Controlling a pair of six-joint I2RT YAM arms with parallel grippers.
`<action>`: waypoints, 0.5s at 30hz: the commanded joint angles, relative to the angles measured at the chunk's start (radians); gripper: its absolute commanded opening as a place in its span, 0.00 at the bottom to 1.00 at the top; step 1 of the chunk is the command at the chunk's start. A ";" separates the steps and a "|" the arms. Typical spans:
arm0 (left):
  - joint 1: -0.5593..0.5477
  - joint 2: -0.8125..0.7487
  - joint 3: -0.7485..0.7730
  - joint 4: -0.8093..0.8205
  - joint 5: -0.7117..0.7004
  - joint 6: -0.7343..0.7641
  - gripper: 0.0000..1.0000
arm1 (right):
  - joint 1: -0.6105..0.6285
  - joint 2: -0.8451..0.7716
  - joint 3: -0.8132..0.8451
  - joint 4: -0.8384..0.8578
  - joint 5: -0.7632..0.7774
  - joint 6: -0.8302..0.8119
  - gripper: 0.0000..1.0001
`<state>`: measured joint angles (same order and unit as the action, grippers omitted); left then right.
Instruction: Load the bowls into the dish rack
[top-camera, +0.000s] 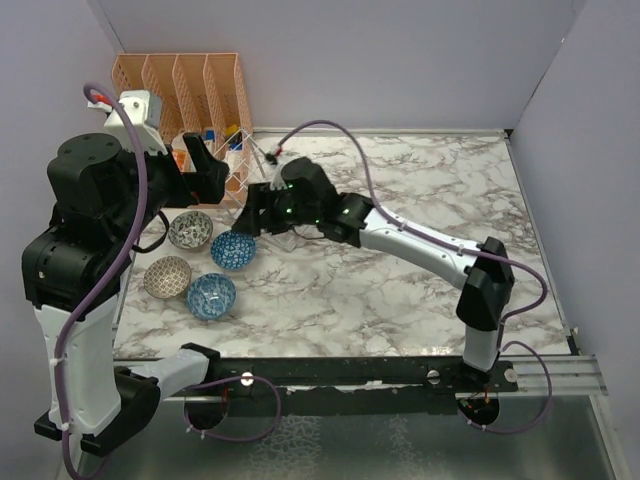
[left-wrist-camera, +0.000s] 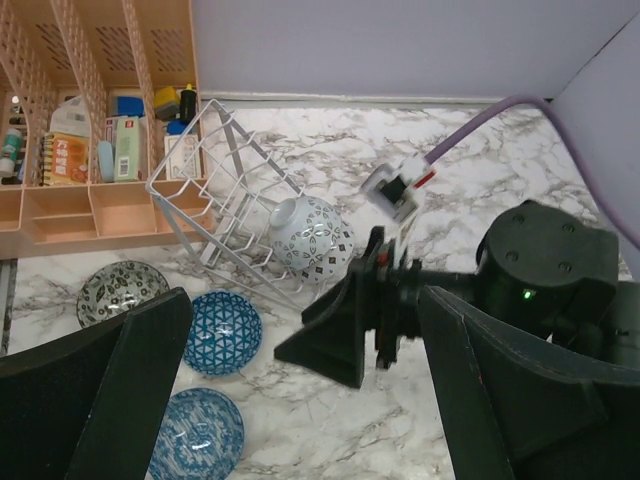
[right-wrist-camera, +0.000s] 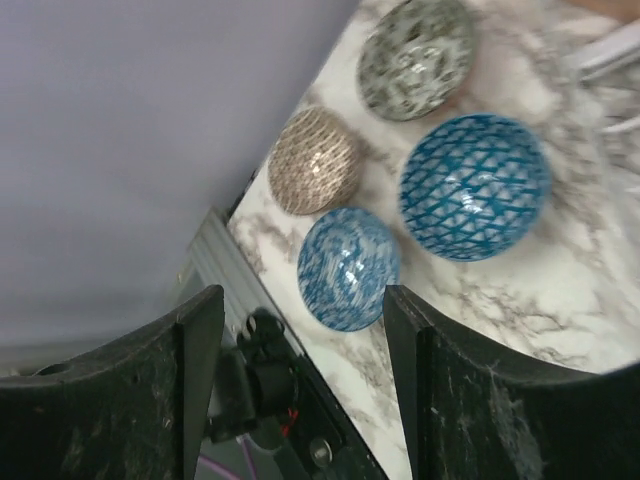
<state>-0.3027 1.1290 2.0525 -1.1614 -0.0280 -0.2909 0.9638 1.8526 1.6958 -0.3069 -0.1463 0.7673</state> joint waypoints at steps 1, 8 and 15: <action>-0.003 -0.015 0.026 -0.021 -0.062 -0.028 0.99 | 0.083 0.148 0.157 -0.134 -0.178 -0.278 0.65; -0.003 -0.036 0.009 -0.022 -0.083 -0.048 0.99 | 0.251 0.361 0.387 -0.294 -0.182 -0.562 0.65; -0.003 -0.041 0.011 -0.035 -0.091 -0.062 0.99 | 0.268 0.438 0.375 -0.230 -0.314 -0.693 0.65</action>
<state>-0.3027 1.1030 2.0602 -1.1927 -0.0864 -0.3317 1.2362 2.2635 2.0510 -0.5396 -0.3645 0.2279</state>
